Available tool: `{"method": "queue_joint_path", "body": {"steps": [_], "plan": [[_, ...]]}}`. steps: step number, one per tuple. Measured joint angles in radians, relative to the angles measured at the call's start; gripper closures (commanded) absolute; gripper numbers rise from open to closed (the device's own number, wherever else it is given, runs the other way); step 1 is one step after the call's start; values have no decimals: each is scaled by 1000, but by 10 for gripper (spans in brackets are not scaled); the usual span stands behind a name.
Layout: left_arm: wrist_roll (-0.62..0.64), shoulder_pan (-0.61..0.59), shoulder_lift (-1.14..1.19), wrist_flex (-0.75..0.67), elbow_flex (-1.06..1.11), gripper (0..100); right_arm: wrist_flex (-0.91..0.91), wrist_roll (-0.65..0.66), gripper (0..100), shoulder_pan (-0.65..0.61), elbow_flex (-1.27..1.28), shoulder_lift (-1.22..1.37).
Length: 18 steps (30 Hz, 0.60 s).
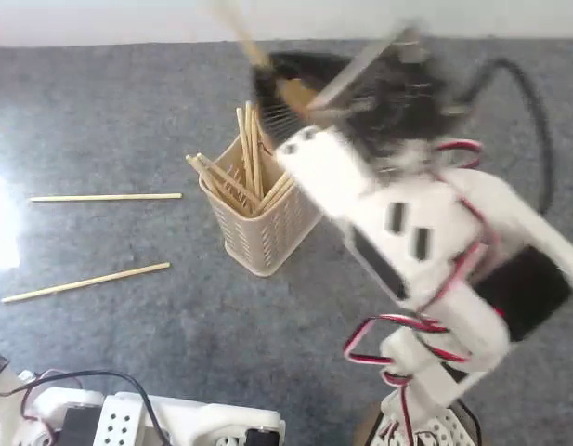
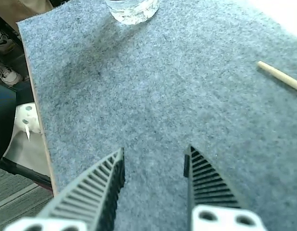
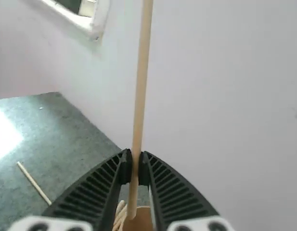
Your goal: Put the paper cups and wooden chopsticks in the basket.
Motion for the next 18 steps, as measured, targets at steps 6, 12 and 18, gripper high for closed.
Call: {"method": "queue_joint_path", "body": {"steps": [6, 12, 18], "plan": [[0, 0, 0, 0, 0, 805, 0, -121, 991, 91, 276, -112], [0, 0, 0, 0, 0, 805, -2, -141, 991, 97, 529, -183], [0, 0, 0, 0, 0, 805, -2, -198, 991, 97, 606, -216]]}}
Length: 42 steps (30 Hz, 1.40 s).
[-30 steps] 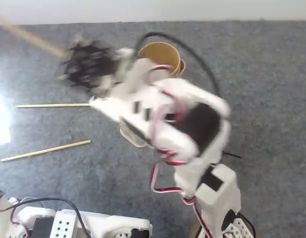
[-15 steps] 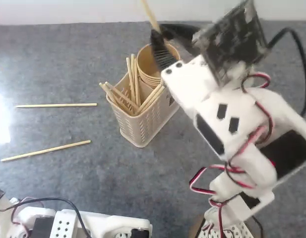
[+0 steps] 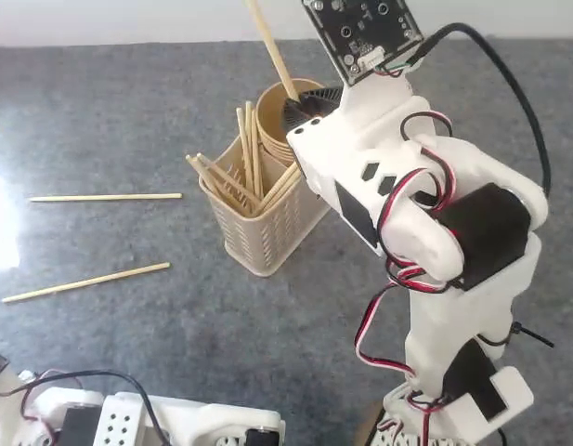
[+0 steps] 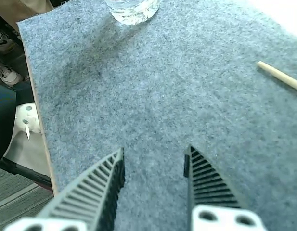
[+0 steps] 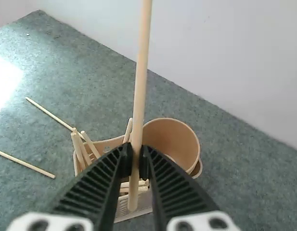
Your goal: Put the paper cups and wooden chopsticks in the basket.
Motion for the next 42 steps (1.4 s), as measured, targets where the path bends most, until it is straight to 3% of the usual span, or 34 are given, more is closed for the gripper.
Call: {"method": "queue_joint_path", "body": {"steps": [11, 17, 21, 28, 33, 42], "plan": [[0, 3, 0, 0, 0, 805, -9, -6, 991, -126, 270, -255], [0, 5, 0, 0, 0, 805, -175, 28, 991, -127, 628, -434], [0, 5, 0, 0, 0, 805, -399, 69, 991, -127, 957, -537], [0, 5, 0, 0, 0, 805, -948, 158, 991, -127, 1484, -657], [0, 5, 0, 0, 0, 805, -1298, 189, 991, -127, 1746, -664], [0, 5, 0, 0, 0, 805, -1763, 189, 991, -52, 2041, -666]]}}
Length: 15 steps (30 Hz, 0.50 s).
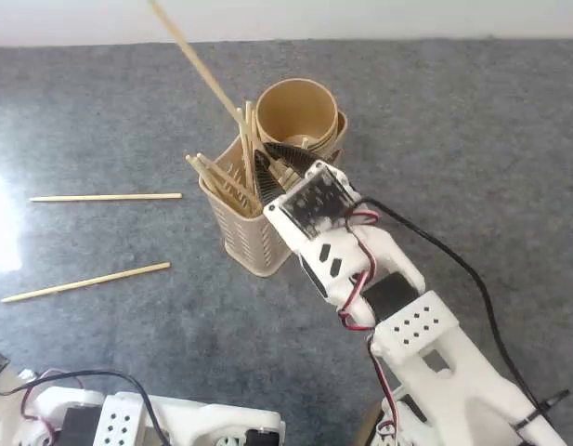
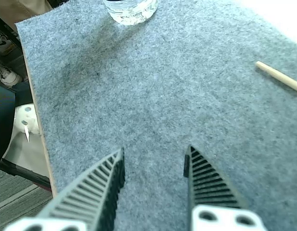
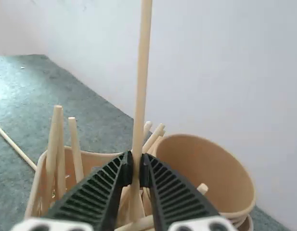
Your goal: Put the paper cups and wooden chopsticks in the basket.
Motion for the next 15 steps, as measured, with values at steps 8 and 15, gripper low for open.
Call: {"method": "queue_joint_path", "body": {"steps": [8, 15], "plan": [[0, 0, 0, 0, 0, 805, -149, -38, 991, 3, 115, -9], [0, 0, 0, 0, 0, 805, -149, -77, 991, -6, 112, -9]]}}
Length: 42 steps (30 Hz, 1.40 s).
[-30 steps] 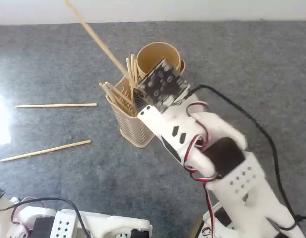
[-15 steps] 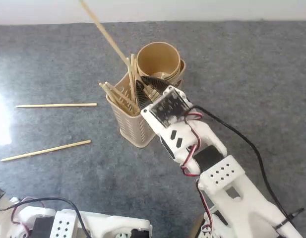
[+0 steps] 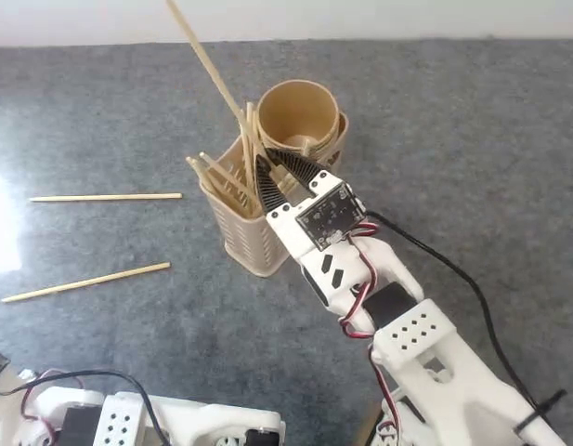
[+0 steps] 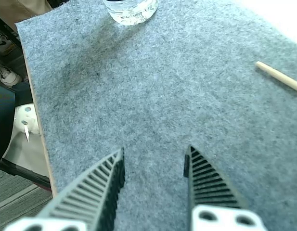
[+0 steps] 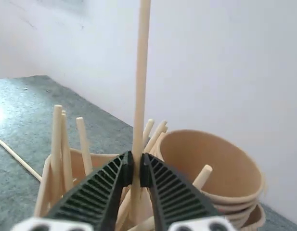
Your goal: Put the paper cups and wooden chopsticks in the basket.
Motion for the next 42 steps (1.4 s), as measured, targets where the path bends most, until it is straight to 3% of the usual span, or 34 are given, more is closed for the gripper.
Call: {"method": "queue_joint_path", "body": {"steps": [18, 24, 30, 42], "plan": [[0, 0, 0, 0, 0, 805, 91, -6, 985, -100, -77, 2], [0, 0, 0, 0, 0, 805, 94, -6, 861, -100, -77, 2], [0, 0, 0, 0, 0, 805, 98, -6, 909, -100, -75, 12], [0, 0, 0, 0, 0, 805, 104, 26, 908, -66, -75, -35]]}}
